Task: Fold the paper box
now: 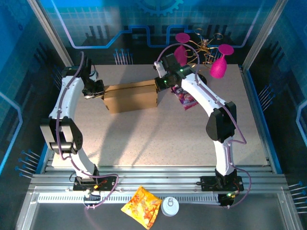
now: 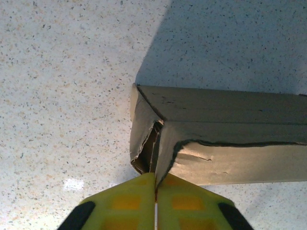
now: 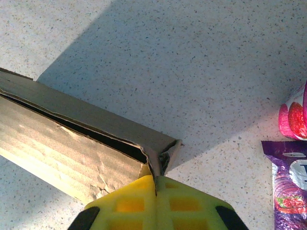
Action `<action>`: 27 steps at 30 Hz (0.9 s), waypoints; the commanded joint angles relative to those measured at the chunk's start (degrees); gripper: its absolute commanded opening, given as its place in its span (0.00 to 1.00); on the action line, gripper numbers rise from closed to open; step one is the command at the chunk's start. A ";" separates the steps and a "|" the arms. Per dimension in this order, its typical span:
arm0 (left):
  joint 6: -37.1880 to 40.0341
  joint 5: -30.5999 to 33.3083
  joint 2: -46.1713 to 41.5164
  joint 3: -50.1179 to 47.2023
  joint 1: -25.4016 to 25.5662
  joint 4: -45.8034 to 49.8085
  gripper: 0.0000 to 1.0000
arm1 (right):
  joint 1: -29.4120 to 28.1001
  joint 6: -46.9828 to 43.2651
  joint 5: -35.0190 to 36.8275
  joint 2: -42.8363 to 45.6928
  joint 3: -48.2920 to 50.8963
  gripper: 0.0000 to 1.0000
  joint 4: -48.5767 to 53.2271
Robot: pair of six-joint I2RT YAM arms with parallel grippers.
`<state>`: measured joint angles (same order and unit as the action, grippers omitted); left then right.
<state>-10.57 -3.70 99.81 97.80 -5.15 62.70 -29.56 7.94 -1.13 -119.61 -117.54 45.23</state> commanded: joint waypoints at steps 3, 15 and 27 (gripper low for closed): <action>-0.69 1.14 0.68 0.70 0.14 0.27 0.00 | -0.06 2.12 -0.21 -2.11 -1.95 0.00 3.04; -1.51 2.61 -1.46 -6.30 0.14 -5.51 0.00 | -0.91 15.46 2.80 -1.85 -1.52 0.00 2.48; -3.44 0.37 -2.77 -10.70 0.14 -8.90 0.00 | -2.07 22.26 4.55 -2.54 -2.66 0.00 3.41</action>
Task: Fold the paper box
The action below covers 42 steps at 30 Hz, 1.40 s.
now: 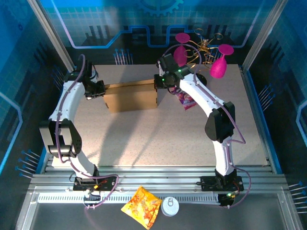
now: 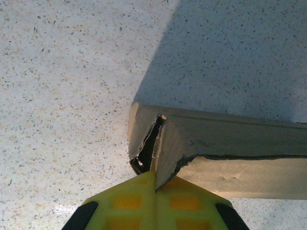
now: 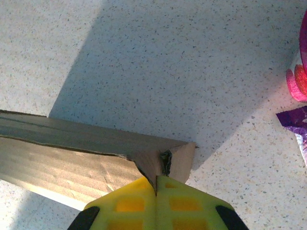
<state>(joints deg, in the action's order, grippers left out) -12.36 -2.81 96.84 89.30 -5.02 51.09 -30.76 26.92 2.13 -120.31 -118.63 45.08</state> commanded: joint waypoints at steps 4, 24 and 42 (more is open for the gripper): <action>-1.97 -1.10 0.19 -2.46 0.00 2.43 0.00 | -1.14 4.92 2.06 -3.17 -4.82 0.00 6.59; -4.14 -4.21 -0.34 -4.02 -0.04 1.35 0.00 | -1.45 12.00 2.99 -8.45 -13.60 0.00 14.79; -6.79 -7.21 -1.23 -7.03 -0.15 -0.37 0.00 | -3.60 12.17 8.16 2.08 9.36 0.00 -2.32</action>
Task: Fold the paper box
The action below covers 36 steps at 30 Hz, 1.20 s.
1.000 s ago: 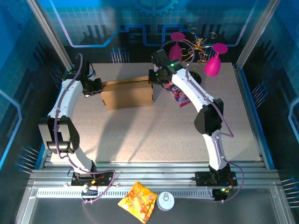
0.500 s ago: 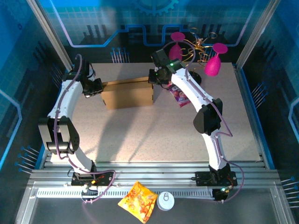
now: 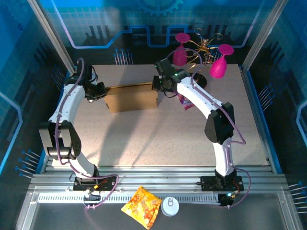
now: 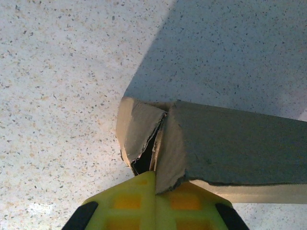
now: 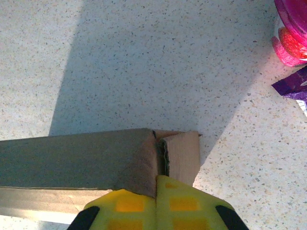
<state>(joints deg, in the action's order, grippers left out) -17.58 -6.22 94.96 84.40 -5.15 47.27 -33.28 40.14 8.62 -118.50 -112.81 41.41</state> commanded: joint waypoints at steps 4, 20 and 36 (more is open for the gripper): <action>-3.87 -6.45 0.84 -1.58 -0.38 4.12 0.00 | -1.09 -3.71 2.78 1.69 8.30 0.00 -2.07; -23.51 -23.69 -6.36 -3.57 -6.73 1.29 0.61 | -1.09 -6.83 4.41 1.60 9.75 0.00 -3.52; -59.78 -30.28 -7.07 -10.66 -9.30 -16.21 0.69 | -1.00 -7.44 3.42 1.02 9.30 0.00 -3.55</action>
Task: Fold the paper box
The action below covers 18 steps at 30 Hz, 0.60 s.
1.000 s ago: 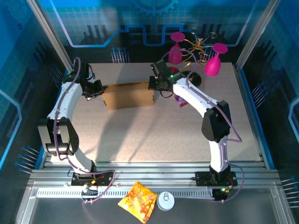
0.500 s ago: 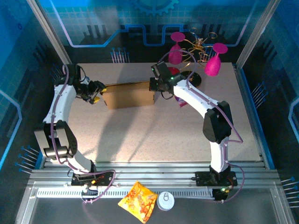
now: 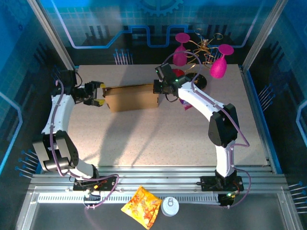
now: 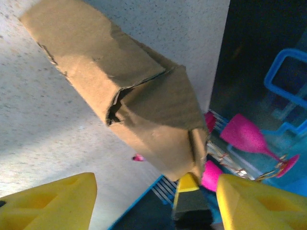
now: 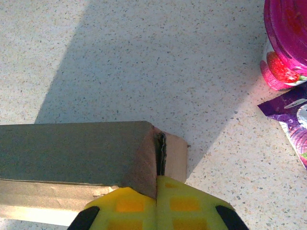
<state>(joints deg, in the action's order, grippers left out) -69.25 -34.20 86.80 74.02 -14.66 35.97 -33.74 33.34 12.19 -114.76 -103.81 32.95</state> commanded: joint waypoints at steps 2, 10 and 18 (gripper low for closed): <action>-9.70 -2.35 2.08 -0.11 0.46 -7.23 0.70 | -0.54 -0.65 -0.44 -2.79 0.25 0.00 4.84; -6.95 -2.62 4.89 1.02 1.65 -2.39 0.70 | -0.51 -0.60 -0.76 -3.42 -0.52 0.00 5.12; -6.78 -2.34 6.70 -1.18 1.66 -4.75 0.61 | -0.34 -0.69 -1.11 -3.78 -1.04 0.00 5.43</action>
<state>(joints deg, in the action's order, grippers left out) -76.36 -35.79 92.29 74.06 -13.21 31.53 -33.74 33.12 11.97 -115.42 -104.68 33.01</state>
